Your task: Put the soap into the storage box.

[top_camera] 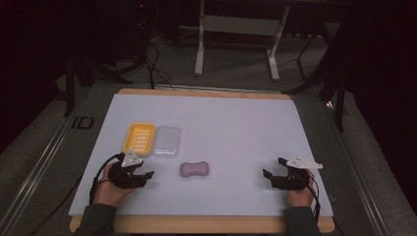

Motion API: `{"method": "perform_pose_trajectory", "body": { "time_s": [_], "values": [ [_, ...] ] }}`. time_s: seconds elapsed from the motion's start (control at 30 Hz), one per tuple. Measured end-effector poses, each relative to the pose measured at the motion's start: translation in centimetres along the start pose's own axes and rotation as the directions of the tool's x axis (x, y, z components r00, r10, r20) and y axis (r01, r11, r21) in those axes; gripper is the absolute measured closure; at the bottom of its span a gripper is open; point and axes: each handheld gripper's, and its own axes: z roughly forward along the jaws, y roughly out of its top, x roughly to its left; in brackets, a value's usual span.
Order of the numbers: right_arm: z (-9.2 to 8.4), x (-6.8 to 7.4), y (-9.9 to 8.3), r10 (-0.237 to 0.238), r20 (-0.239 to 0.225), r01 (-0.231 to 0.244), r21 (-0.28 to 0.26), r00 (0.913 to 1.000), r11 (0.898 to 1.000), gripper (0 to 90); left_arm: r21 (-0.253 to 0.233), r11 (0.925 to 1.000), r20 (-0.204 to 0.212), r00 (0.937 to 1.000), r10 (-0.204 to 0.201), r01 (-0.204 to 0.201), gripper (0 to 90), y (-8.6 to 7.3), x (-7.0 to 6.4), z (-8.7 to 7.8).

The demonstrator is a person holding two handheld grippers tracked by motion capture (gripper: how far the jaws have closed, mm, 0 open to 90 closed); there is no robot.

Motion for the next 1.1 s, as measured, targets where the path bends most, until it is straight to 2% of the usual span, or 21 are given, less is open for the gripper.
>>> {"method": "perform_pose_trajectory", "body": {
  "time_s": [0.2, 0.37, 0.73, 0.77, 0.8, 1.1],
  "values": [
    [0.0, 0.0, 0.0, 0.003, 0.000, -0.003, -0.005, 1.0000, 1.000, 16.1, 0.015, 0.9993, 0.011, 0.9993, 0.035, -0.036, 42.6, 0.8, 0.0, -0.1],
    [0.0, 0.0, 0.0, 0.001, -0.001, -0.001, -0.005, 1.0000, 1.000, 16.1, 0.000, 0.9990, 0.019, 0.9988, 0.045, -0.045, 43.0, 1.6, 0.1, -0.5],
    [-0.1, 0.0, 0.0, 0.002, -0.002, -0.002, -0.009, 1.0000, 1.000, 16.1, 0.009, 0.9962, 0.028, 0.9958, 0.087, -0.087, 43.8, 2.7, 0.3, -1.4],
    [-0.1, 0.0, 0.0, 0.003, -0.002, -0.003, -0.009, 1.0000, 1.000, 16.1, 0.002, 0.9958, 0.052, 0.9945, 0.091, -0.091, 43.8, 2.9, 0.3, -1.5],
    [-0.1, 0.0, 0.0, 0.002, -0.002, -0.002, -0.010, 1.0000, 1.000, 16.1, 0.005, 0.9950, 0.058, 0.9934, 0.099, -0.100, 45.7, 3.0, 0.3, -1.6],
    [-0.1, 0.0, 0.0, -0.004, -0.007, 0.004, -0.012, 1.0000, 1.000, 16.1, 0.037, 0.9859, 0.081, 0.9838, 0.160, -0.163, 45.2, 3.8, 0.1, -1.7]
  ]
}}
